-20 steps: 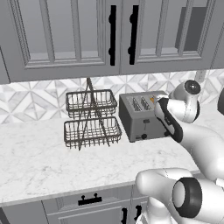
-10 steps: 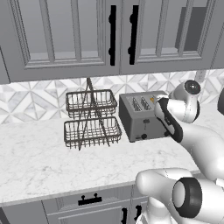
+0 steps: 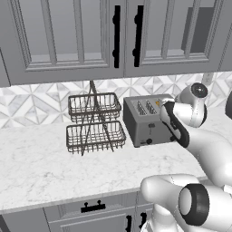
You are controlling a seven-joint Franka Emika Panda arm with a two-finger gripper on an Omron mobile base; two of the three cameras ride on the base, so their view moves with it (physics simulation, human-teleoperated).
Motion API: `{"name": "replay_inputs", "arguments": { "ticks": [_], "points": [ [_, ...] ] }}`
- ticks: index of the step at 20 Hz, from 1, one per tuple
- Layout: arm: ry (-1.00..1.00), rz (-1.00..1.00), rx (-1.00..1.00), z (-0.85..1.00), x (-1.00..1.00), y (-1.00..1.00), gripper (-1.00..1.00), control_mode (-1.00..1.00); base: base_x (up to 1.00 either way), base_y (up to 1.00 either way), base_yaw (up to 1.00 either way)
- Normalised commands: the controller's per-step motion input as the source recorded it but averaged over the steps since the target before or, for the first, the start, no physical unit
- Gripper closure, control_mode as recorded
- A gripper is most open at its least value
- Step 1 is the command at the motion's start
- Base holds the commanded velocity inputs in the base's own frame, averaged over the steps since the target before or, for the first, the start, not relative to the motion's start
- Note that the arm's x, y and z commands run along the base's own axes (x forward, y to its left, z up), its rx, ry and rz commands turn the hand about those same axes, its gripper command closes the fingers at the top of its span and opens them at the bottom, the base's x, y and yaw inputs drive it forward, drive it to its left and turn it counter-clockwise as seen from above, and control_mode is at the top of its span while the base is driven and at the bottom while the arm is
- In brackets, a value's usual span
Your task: Start the toaster. Once the lever pops up, take the bread to the plate on the dining counter.
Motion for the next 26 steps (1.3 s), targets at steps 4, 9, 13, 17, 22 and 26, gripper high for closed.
{"name": "replay_inputs", "arguments": {
  "ticks": [4, 9, 13, 17, 22, 26],
  "points": [
    [0.00, 0.00, 0.00, 0.00, 0.00, 0.00, -1.00, -1.00, 0.00, 0.00, 0.00],
    [0.00, 0.00, 0.00, 0.00, 0.00, 0.00, -1.00, -1.00, 0.00, 0.00, 0.00],
    [0.00, 0.00, 0.00, 0.00, 0.00, 0.00, -1.00, -1.00, 0.00, 0.00, 0.00],
    [0.00, 0.00, 0.00, 0.00, 0.00, 0.00, -1.00, -1.00, 0.00, 0.00, 0.00],
    [0.00, 0.00, 0.00, 0.00, 0.00, 0.00, -1.00, -1.00, 0.00, 0.00, 0.00],
    [0.00, 0.00, 0.00, 0.00, 0.00, 0.00, -1.00, -1.00, 0.00, 0.00, 0.00]
  ]
}}
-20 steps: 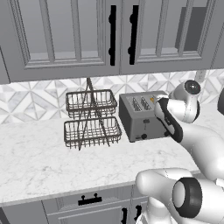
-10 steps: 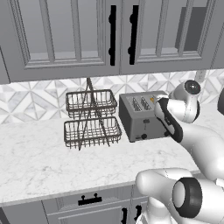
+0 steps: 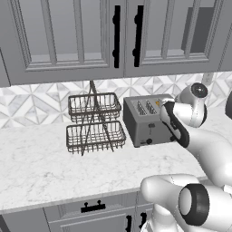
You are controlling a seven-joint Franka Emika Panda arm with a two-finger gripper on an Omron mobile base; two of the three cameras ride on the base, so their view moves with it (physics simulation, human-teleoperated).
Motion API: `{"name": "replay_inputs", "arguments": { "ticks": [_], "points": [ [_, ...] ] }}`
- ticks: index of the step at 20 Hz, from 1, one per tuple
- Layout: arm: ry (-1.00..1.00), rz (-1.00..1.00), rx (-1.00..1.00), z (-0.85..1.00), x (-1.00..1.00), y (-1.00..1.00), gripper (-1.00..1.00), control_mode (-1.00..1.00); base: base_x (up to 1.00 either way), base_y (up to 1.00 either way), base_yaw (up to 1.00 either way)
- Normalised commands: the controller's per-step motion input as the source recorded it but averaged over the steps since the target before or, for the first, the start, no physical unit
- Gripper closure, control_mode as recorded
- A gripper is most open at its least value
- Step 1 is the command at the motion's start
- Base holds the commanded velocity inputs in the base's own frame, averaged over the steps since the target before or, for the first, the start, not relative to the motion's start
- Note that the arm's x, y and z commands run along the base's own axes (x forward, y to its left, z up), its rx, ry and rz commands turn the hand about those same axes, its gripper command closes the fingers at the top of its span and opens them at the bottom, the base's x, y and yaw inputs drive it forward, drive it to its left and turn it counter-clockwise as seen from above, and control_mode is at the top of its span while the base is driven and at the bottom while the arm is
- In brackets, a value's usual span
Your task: Start the toaster. Once the lever pops up, take the bread to the plate on the dining counter.
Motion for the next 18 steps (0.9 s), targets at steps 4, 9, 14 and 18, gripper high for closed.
{"name": "replay_inputs", "arguments": {
  "ticks": [4, 9, 14, 18],
  "points": [
    [0.00, 0.00, 0.00, 0.00, 0.00, 0.00, -1.00, -1.00, 0.00, 0.00, 0.00],
    [0.00, 0.00, 0.00, 0.00, 0.00, 0.00, -1.00, -1.00, 0.00, 0.00, 0.00],
    [0.00, 0.00, 0.00, 0.00, 0.00, 0.00, -1.00, -1.00, 0.00, 0.00, 0.00],
    [0.00, 0.00, 0.00, 0.00, 0.00, 0.00, -1.00, -1.00, 0.00, 0.00, 0.00]
  ]
}}
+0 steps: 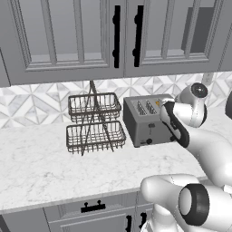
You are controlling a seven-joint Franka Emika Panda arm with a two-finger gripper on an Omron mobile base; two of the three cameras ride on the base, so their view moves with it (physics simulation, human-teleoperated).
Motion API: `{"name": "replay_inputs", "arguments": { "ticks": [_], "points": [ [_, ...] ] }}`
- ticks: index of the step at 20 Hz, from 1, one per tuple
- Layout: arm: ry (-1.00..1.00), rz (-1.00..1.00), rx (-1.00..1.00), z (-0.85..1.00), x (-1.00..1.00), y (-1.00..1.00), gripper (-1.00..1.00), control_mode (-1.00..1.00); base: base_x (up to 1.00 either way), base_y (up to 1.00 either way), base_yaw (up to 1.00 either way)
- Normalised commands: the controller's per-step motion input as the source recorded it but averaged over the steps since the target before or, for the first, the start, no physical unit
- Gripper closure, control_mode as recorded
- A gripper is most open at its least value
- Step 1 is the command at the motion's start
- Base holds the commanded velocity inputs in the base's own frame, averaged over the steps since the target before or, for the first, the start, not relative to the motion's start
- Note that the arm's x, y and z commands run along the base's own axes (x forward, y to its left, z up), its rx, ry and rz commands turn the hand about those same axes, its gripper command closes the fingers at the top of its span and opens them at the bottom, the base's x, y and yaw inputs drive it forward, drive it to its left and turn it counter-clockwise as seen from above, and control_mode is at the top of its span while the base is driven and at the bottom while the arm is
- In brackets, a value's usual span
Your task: Start the toaster. Once the lever pops up, take the bread to the plate on the dining counter.
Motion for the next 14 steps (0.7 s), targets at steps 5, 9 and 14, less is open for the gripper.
{"name": "replay_inputs", "arguments": {
  "ticks": [5, 9, 14],
  "points": [
    [0.00, 0.00, 0.00, 0.00, 0.00, 0.00, -1.00, -1.00, 0.00, 0.00, 0.00],
    [0.00, 0.00, 0.00, 0.00, 0.00, 0.00, -1.00, -1.00, 0.00, 0.00, 0.00],
    [0.00, 0.00, 0.00, 0.00, 0.00, 0.00, -1.00, -1.00, 0.00, 0.00, 0.00]
  ]
}}
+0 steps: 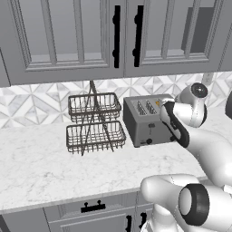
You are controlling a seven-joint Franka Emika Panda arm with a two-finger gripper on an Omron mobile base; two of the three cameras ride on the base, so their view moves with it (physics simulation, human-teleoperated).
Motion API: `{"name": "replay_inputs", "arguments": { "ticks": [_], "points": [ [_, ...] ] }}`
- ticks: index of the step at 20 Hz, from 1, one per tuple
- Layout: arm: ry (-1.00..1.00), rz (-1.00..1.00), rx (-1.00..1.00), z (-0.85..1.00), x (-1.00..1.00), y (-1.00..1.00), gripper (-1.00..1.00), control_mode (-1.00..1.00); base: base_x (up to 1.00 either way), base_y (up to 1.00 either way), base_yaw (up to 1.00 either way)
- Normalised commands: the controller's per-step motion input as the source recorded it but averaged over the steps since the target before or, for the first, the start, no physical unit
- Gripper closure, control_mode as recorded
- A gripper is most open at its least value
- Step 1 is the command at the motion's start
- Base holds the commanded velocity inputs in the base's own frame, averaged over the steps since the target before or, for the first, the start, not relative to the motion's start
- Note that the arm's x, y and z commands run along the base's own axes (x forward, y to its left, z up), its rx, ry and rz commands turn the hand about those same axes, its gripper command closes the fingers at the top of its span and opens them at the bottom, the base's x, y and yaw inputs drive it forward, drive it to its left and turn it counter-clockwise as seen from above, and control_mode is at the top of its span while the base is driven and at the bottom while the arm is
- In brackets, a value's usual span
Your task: Start the toaster. Once the lever pops up, take the bread to the plate on the dining counter.
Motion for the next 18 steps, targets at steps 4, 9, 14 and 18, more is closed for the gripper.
{"name": "replay_inputs", "arguments": {
  "ticks": [4, 9, 14, 18],
  "points": [
    [0.00, 0.00, 0.00, 0.00, 0.00, 0.00, -1.00, -1.00, 0.00, 0.00, 0.00],
    [0.00, 0.00, 0.00, 0.00, 0.00, 0.00, -1.00, -1.00, 0.00, 0.00, 0.00],
    [0.00, 0.00, 0.00, 0.00, 0.00, 0.00, -1.00, -1.00, 0.00, 0.00, 0.00],
    [0.00, 0.00, 0.00, 0.00, 0.00, 0.00, -1.00, -1.00, 0.00, 0.00, 0.00]
  ]
}}
